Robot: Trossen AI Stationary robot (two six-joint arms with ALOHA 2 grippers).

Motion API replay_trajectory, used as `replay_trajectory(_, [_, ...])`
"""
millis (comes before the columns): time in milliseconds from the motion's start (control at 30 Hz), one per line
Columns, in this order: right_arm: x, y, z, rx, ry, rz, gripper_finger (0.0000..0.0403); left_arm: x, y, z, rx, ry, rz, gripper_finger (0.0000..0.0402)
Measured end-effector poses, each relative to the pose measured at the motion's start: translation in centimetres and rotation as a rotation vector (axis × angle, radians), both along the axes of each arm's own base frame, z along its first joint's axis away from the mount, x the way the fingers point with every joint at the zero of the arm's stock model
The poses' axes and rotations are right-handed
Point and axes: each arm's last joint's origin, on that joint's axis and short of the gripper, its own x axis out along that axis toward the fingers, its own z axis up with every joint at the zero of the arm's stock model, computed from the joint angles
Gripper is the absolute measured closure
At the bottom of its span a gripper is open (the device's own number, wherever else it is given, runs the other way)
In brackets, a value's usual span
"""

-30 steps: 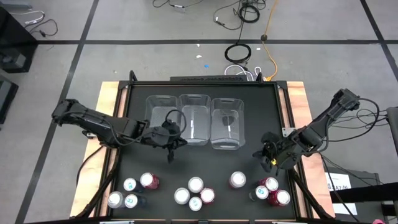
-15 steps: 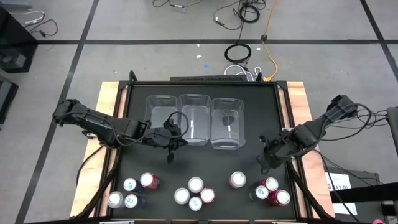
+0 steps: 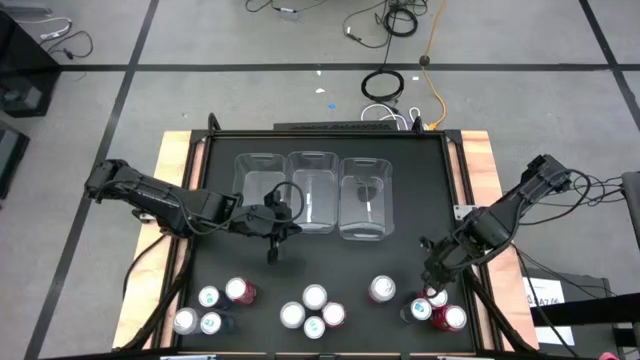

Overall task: Sort soda cans
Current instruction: Put the red soda can into the right transparent bin

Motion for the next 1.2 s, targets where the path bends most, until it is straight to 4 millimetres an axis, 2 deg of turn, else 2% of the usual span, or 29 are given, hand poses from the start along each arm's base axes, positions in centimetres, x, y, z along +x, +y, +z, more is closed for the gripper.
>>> replay_trajectory(367, [-1.0, 1.3, 0.0, 0.029, 0.009, 0.092, 0.0216, 0.0, 0.0, 0.0, -0.003, -0.001, 0.002, 0.0375])
replay_trajectory(567, [-1.5, 2.0, 0.1, 0.032, -0.007, 0.132, 0.0175, 0.0, 0.0, 0.0, -0.004, -0.001, 0.002, 0.0375])
replay_trajectory(867, [-1.5, 3.5, 0.0, 0.055, -0.093, 0.177, 0.0158, 0.0, 0.0, 0.0, -0.005, -0.001, 0.003, 0.0375])
replay_trajectory(1200, [-0.4, 5.7, -2.1, -0.007, -0.037, 0.255, 0.0158, 0.0, 0.0, 0.1, -0.007, -0.005, 0.004, 0.0375])
